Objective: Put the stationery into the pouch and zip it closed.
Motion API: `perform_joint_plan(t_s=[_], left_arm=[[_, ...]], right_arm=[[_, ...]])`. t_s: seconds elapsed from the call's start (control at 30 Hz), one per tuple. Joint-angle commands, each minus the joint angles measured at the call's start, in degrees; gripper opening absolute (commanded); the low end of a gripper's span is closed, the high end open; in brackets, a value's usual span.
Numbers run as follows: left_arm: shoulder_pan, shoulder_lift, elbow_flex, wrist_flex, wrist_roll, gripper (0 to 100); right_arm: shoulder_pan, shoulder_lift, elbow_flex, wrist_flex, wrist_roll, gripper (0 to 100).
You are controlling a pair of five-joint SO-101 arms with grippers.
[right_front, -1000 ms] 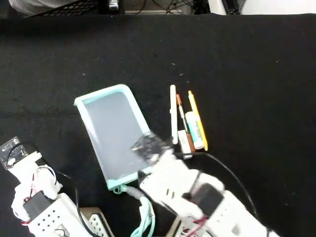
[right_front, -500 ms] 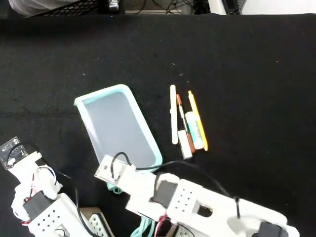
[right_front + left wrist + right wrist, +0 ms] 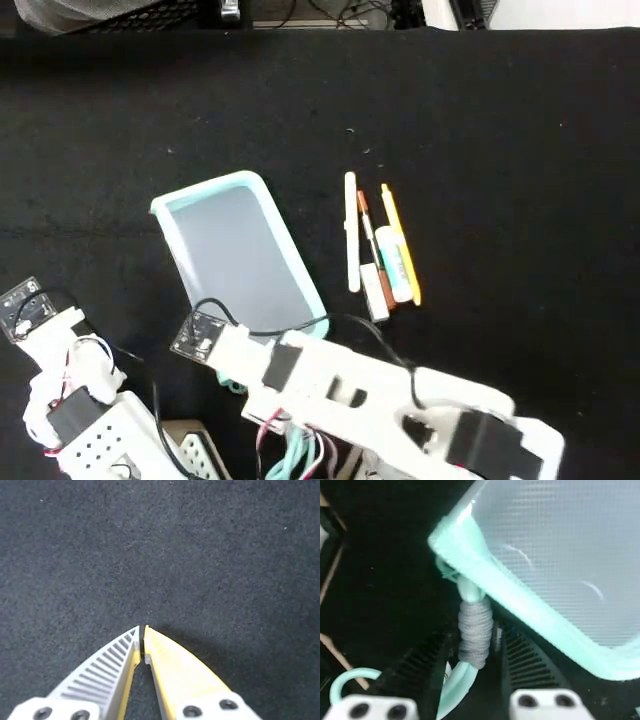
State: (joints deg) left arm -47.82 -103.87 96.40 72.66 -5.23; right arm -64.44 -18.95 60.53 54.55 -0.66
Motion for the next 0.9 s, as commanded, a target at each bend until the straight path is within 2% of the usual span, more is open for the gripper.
perform_joint_plan(t_s=[0.0,0.1,0.23,0.53,0.73,0.87], left_arm=[[-0.6,-0.4,0.9,0.2,0.3,3],[-0.6,-0.4,0.9,0.2,0.3,3],[-0.6,-0.4,0.9,0.2,0.3,3],[-0.5,-0.4,0.9,0.2,0.2,3],[-0.2,-0.4,0.9,0.0,0.3,4],[4.4,-0.6,0.8,-0.7,0.3,4]], right_arm=[[-0.1,3.6,-2.6,1.6,0.5,1.9],[2.5,3.9,-2.9,1.5,0.5,1.2],[9.8,-0.7,-2.6,1.8,0.7,1.1],[25.4,-31.7,4.9,1.5,0.7,1.3],[27.3,-46.5,20.6,-12.6,9.8,4.3],[28.2,-47.3,24.9,-13.6,11.2,4.7]])
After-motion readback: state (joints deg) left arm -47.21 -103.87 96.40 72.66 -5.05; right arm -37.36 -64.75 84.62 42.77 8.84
